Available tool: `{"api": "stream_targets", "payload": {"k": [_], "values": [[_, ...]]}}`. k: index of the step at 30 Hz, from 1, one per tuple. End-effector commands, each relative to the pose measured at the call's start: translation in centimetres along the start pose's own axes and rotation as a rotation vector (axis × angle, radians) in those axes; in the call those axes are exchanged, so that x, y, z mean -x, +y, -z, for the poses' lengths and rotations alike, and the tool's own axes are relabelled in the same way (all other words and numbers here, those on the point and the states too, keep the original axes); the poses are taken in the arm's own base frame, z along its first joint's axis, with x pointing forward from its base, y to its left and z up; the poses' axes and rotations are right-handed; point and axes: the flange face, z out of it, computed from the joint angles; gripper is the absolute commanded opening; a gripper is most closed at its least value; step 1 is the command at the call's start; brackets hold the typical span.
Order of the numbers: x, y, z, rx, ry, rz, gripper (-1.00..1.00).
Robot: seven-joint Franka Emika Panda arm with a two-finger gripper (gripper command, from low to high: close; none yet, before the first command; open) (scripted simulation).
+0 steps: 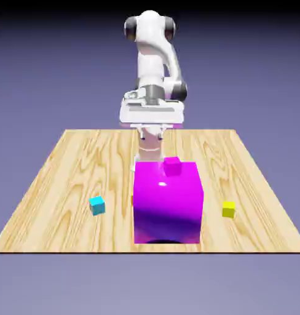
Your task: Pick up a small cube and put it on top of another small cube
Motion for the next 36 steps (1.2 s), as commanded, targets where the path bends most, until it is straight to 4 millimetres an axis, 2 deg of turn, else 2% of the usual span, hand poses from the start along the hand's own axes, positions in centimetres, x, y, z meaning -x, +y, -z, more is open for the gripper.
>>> {"api": "stream_targets", "payload": {"k": [1, 5, 10, 16, 21, 24, 28, 30, 31, 35, 36], "values": [[0.8, -1.4, -0.6, 0.008, -0.028, 0.012, 0.00], [4.1, -4.2, -5.0, 0.108, -0.166, -0.018, 0.00], [9.6, -7.1, -10.1, 0.243, -0.332, -0.058, 0.00], [17.8, -9.9, -14.8, 0.417, -0.522, -0.105, 0.00], [25.2, -11.5, -17.3, 0.573, -0.672, -0.143, 0.00], [28.6, -11.1, -18.8, 0.681, -0.755, -0.195, 0.00], [32.1, -9.2, -21.1, 0.837, -0.861, -0.295, 0.00], [31.7, -6.7, -22.6, 0.894, -0.885, -0.369, 0.00], [31.7, -6.7, -22.6, 0.894, -0.885, -0.369, 0.00], [36.8, -3.2, -25.6, 0.894, -0.885, -0.369, 0.00], [36.8, -3.2, -25.6, 0.894, -0.885, -0.369, -1.00]]}}
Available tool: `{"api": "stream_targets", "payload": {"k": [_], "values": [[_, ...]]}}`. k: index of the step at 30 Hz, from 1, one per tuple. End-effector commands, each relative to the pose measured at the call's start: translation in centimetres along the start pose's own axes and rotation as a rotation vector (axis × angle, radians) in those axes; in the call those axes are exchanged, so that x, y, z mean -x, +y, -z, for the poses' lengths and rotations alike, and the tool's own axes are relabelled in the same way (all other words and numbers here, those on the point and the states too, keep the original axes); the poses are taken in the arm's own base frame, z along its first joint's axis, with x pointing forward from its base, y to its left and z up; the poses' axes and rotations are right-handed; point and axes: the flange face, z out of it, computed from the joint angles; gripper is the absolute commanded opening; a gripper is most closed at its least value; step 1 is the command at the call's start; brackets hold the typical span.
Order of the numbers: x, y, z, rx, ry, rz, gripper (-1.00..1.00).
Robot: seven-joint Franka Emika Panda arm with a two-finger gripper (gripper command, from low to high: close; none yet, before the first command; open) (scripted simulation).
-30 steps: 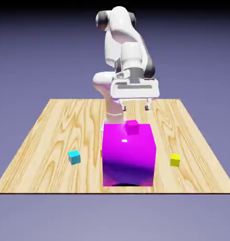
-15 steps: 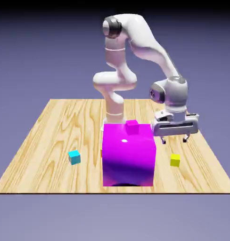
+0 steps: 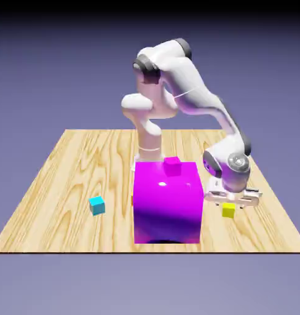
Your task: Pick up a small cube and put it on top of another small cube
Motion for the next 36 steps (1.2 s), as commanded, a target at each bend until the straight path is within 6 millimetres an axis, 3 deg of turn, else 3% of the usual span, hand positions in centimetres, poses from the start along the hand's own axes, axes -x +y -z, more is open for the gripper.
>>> {"api": "stream_targets", "payload": {"k": [1, 5, 6, 11, 12, 20, 26, 32, 34, 36], "values": [[0.0, 0.0, 0.0, 0.000, 0.000, 0.000, -1.00], [0.6, 0.6, 6.8, 0.000, 0.000, 0.000, -1.00], [0.6, 0.6, 6.8, 0.000, 0.000, 0.000, -1.00], [6.8, 0.5, 13.5, -0.032, 0.306, 0.420, -1.00], [7.1, 0.7, 14.7, -0.030, 0.359, 0.479, -1.00], [1.5, 3.2, 25.1, 0.070, 0.673, 0.733, -1.00], [-11.8, 7.8, 28.6, 0.158, 0.619, 0.656, -1.00], [-23.7, 15.8, 30.4, 0.211, 0.511, 0.582, -1.00], [-28.1, 19.2, 29.1, 0.197, 0.429, 0.516, -1.00], [-32.4, 22.8, 26.4, 0.158, 0.319, 0.414, -1.00]]}}
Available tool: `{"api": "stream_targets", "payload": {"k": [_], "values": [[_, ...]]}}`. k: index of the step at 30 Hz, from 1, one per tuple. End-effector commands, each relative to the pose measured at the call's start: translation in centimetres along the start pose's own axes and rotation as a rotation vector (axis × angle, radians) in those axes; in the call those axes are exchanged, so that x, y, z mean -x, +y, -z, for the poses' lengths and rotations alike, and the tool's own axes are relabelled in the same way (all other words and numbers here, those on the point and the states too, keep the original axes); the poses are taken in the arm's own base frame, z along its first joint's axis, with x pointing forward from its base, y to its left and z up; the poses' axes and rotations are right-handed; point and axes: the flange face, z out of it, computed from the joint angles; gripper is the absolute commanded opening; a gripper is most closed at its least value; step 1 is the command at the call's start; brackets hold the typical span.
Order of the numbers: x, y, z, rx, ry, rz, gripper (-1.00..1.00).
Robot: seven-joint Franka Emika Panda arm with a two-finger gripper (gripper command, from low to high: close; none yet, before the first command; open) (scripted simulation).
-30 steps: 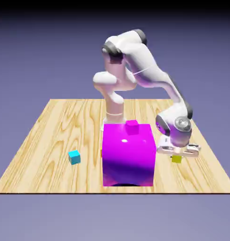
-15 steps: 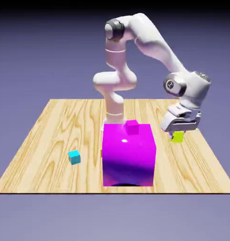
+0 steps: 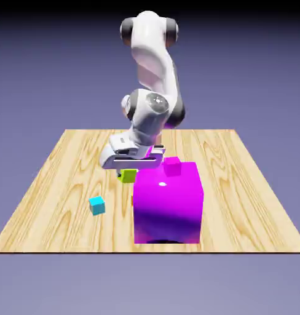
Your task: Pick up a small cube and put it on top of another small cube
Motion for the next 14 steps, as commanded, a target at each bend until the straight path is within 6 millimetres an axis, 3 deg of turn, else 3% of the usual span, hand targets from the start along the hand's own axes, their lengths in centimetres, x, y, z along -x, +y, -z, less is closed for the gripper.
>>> {"api": "stream_targets", "payload": {"k": [1, 5, 6, 10, 11, 12, 13, 14], "values": [[-0.5, 2.2, -2.9, -0.031, -0.066, -0.078, -1.00], [0.0, 9.8, -13.5, -0.151, -0.310, -0.396, -1.00], [0.0, 9.8, -13.5, -0.151, -0.310, -0.396, -1.00], [0.8, 8.2, -19.5, -0.151, -0.310, -0.395, -1.00], [1.0, 8.1, -20.1, -0.151, -0.310, -0.395, -1.00], [1.0, 8.1, -20.1, -0.151, -0.310, -0.395, 1.00], [1.0, 8.1, -20.1, -0.151, -0.310, -0.395, 1.00], [0.6, 8.4, -18.6, -0.151, -0.310, -0.395, 1.00]]}}
